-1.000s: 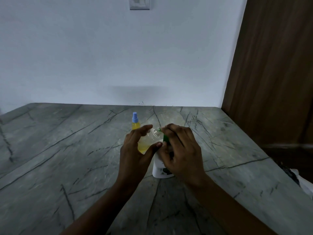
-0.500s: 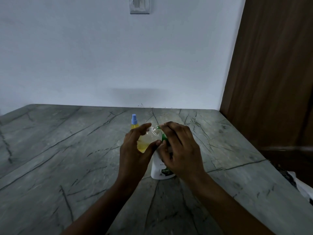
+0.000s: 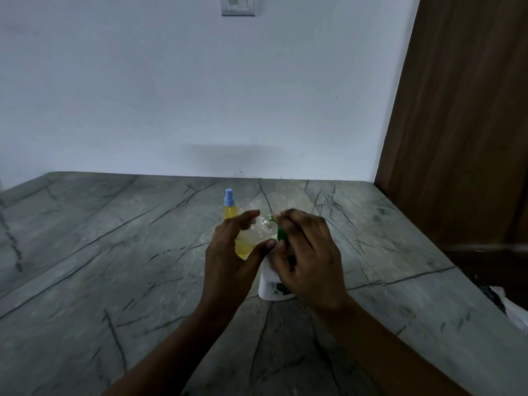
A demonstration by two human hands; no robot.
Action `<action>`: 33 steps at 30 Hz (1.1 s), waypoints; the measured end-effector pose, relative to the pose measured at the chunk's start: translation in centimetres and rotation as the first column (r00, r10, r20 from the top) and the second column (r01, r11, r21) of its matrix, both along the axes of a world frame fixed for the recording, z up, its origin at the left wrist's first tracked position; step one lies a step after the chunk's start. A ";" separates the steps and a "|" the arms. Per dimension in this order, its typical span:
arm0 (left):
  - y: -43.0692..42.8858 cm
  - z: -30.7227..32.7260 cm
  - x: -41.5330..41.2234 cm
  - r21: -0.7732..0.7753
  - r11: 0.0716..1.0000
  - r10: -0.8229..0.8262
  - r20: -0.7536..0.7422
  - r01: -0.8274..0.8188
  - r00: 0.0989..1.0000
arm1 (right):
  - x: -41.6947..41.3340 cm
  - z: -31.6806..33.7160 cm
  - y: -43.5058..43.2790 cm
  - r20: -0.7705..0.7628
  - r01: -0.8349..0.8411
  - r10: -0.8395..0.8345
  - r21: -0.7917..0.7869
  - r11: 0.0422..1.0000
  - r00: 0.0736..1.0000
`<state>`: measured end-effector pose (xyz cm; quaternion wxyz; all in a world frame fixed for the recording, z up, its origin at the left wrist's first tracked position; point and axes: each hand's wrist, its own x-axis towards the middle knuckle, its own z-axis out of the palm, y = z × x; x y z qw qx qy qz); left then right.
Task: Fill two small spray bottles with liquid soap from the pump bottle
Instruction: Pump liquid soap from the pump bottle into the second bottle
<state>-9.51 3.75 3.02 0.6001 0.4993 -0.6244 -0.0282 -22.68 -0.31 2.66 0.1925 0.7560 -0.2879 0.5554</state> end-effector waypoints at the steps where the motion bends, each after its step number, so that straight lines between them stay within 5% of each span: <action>1: 0.0 -0.1 0.0 0.007 1.000 -0.001 -0.005 0.001 1.000 | 0.1 -0.1 -0.1 -0.001 0.000 0.000 0.003 1.000 1.000; 33: 0.0 0.5 -0.2 -0.003 1.000 0.007 0.007 -0.007 1.000 | -0.1 1.1 0.2 -0.065 0.049 -0.053 -0.048 0.998 0.997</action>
